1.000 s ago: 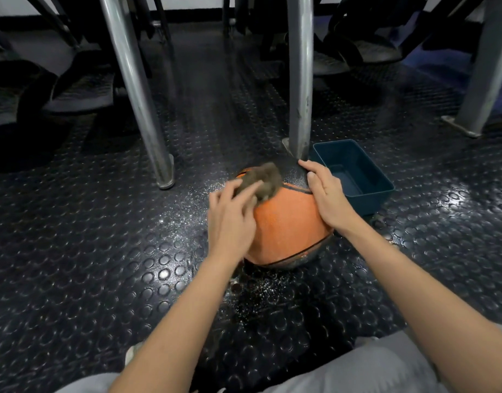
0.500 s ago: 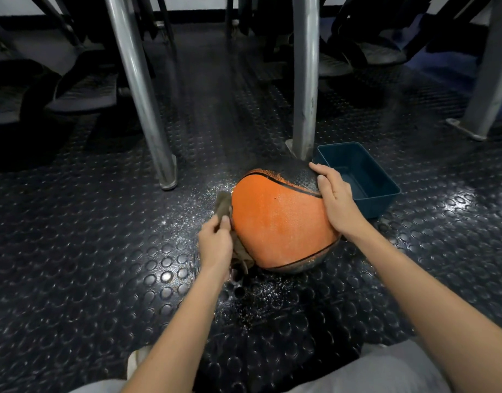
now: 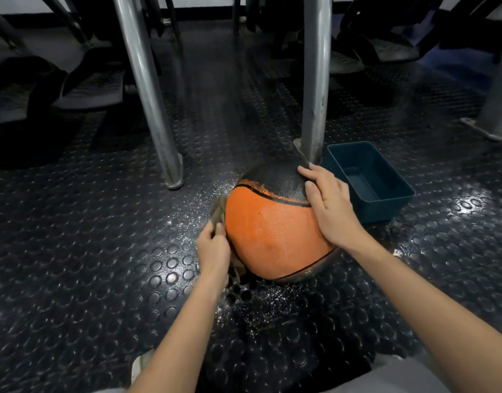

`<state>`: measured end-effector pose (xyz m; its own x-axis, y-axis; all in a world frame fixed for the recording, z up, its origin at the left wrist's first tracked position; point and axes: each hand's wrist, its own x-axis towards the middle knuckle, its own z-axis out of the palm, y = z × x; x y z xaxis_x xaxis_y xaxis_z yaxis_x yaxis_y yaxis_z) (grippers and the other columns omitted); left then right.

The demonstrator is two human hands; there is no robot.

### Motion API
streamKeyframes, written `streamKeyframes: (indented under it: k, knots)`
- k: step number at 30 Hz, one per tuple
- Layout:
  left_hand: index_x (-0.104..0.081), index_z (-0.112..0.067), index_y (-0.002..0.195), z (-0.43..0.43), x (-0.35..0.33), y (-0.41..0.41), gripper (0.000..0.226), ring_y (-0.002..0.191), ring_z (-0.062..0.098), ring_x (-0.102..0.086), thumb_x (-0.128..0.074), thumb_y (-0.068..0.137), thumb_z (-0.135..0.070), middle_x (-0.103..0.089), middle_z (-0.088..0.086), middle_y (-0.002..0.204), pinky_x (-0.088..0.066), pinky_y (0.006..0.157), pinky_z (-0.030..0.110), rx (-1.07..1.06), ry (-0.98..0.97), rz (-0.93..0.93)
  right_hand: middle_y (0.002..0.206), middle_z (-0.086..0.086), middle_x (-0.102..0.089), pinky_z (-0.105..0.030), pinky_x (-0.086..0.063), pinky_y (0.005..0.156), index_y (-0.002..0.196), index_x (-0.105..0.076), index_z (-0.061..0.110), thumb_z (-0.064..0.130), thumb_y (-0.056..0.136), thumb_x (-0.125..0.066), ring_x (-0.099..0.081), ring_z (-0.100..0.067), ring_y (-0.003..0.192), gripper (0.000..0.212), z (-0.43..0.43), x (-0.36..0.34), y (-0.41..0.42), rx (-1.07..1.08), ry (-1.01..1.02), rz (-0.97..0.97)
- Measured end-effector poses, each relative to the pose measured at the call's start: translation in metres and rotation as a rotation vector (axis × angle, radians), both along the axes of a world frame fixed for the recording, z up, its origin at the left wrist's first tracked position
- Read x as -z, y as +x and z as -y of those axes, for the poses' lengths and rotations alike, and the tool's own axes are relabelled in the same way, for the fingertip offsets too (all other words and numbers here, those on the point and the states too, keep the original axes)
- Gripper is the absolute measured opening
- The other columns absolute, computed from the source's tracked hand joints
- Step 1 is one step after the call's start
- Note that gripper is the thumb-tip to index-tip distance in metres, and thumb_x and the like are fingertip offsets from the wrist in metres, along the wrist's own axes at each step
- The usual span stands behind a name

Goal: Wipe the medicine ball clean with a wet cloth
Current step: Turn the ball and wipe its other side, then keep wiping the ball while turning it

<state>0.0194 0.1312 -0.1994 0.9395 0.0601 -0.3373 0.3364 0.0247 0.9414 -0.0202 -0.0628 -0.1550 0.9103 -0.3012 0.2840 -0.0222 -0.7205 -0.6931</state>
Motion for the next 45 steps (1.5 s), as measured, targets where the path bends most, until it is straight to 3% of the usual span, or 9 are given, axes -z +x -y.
streamKeyframes:
  k: [11, 16, 18, 21, 26, 32, 37, 42, 45]
  knots:
    - [-0.062, -0.031, 0.123, 0.022, -0.066, -0.049, 0.031, 0.116, 0.007, -0.043, -0.051, 0.094, -0.035, -0.043, -0.012, 0.126, -0.035, 0.1, 0.029, 0.241, 0.436, 0.437, 0.149, 0.016, -0.029, -0.038, -0.009, 0.116, 0.127, -0.043, 0.048, 0.038, 0.101, -0.031, -0.016, -0.011, 0.138, 0.03, 0.01, -0.015, -0.001, -0.087, 0.231, -0.166]
    - [-0.054, -0.051, 0.112, 0.018, -0.065, -0.062, 0.031, 0.117, 0.009, -0.046, -0.054, 0.094, -0.027, -0.04, -0.011, 0.124, -0.037, 0.108, 0.038, 0.253, 0.061, 0.324, 0.137, 0.016, -0.044, -0.018, -0.025, 0.107, 0.103, -0.067, 0.038, 0.064, 0.082, -0.047, -0.037, 0.016, 0.12, 0.039, 0.006, -0.036, -0.009, -0.261, 0.594, -0.117]
    - [-0.055, -0.056, 0.106, 0.02, -0.064, -0.065, 0.036, 0.113, 0.014, -0.052, -0.056, 0.09, -0.023, -0.042, -0.009, 0.122, -0.045, 0.1, 0.038, 0.222, -0.003, 0.374, 0.132, 0.022, -0.043, -0.014, -0.023, 0.105, 0.101, -0.065, 0.039, 0.064, 0.068, -0.054, -0.029, 0.006, 0.132, 0.043, 0.005, -0.035, -0.011, -0.325, 0.511, -0.11]
    - [-0.05, -0.046, 0.11, 0.029, -0.062, -0.072, 0.045, 0.098, 0.012, -0.058, -0.051, 0.094, -0.004, -0.044, -0.003, 0.121, -0.054, 0.076, 0.024, 0.263, -0.144, 0.395, 0.147, 0.013, -0.025, -0.035, -0.02, 0.116, 0.1, -0.06, 0.052, 0.056, 0.057, -0.076, -0.015, -0.006, 0.142, 0.046, 0.008, -0.033, -0.012, -0.375, 0.312, -0.213]
    - [-0.046, -0.037, 0.103, 0.03, -0.067, -0.061, 0.041, 0.081, 0.001, -0.061, -0.047, 0.094, 0.003, -0.049, -0.004, 0.109, -0.052, 0.07, 0.021, 0.284, -0.079, 0.441, 0.144, 0.008, -0.032, -0.036, -0.027, 0.113, 0.092, -0.062, 0.038, 0.017, 0.059, -0.088, -0.032, -0.008, 0.133, 0.047, 0.014, -0.034, -0.012, -0.308, 0.345, -0.164]
    - [-0.052, -0.033, 0.121, 0.006, -0.061, -0.012, 0.04, 0.125, 0.011, -0.035, -0.064, 0.087, -0.017, -0.038, -0.016, 0.124, -0.021, 0.104, 0.02, 0.383, 0.417, 0.615, 0.13, 0.006, -0.054, -0.013, -0.041, 0.093, 0.084, -0.063, 0.025, 0.002, 0.064, -0.068, -0.054, 0.002, 0.111, 0.031, 0.02, -0.032, -0.009, -0.225, 0.471, -0.053]
    - [-0.047, -0.036, 0.13, 0.008, -0.049, -0.006, 0.05, 0.131, 0.012, -0.025, -0.067, 0.085, -0.036, -0.032, -0.019, 0.13, -0.015, 0.102, 0.023, 0.412, 0.403, 0.581, 0.115, -0.001, -0.059, -0.023, -0.041, 0.098, 0.105, -0.055, 0.023, -0.013, 0.079, -0.055, -0.054, -0.008, 0.111, 0.044, 0.018, -0.027, -0.007, -0.047, 0.432, 0.138]
    - [-0.04, -0.047, 0.128, 0.011, -0.045, -0.002, 0.056, 0.125, 0.004, -0.02, -0.061, 0.076, -0.055, -0.031, -0.021, 0.128, -0.018, 0.109, 0.034, 0.421, 0.397, 0.586, 0.124, 0.004, -0.032, -0.019, -0.019, 0.104, 0.111, -0.055, 0.038, 0.028, 0.086, -0.065, -0.028, -0.01, 0.122, 0.029, 0.01, -0.024, -0.01, -0.031, 0.082, -0.067]
    - [-0.028, -0.053, 0.131, 0.012, -0.047, -0.001, 0.064, 0.138, 0.008, -0.011, -0.065, 0.079, -0.051, -0.022, -0.019, 0.144, -0.013, 0.115, 0.042, 0.466, 0.383, 0.559, 0.121, 0.003, -0.029, -0.02, -0.021, 0.105, 0.114, -0.059, 0.037, 0.023, 0.082, -0.071, -0.03, -0.015, 0.121, 0.037, 0.008, -0.029, -0.014, -0.042, -0.015, -0.031]
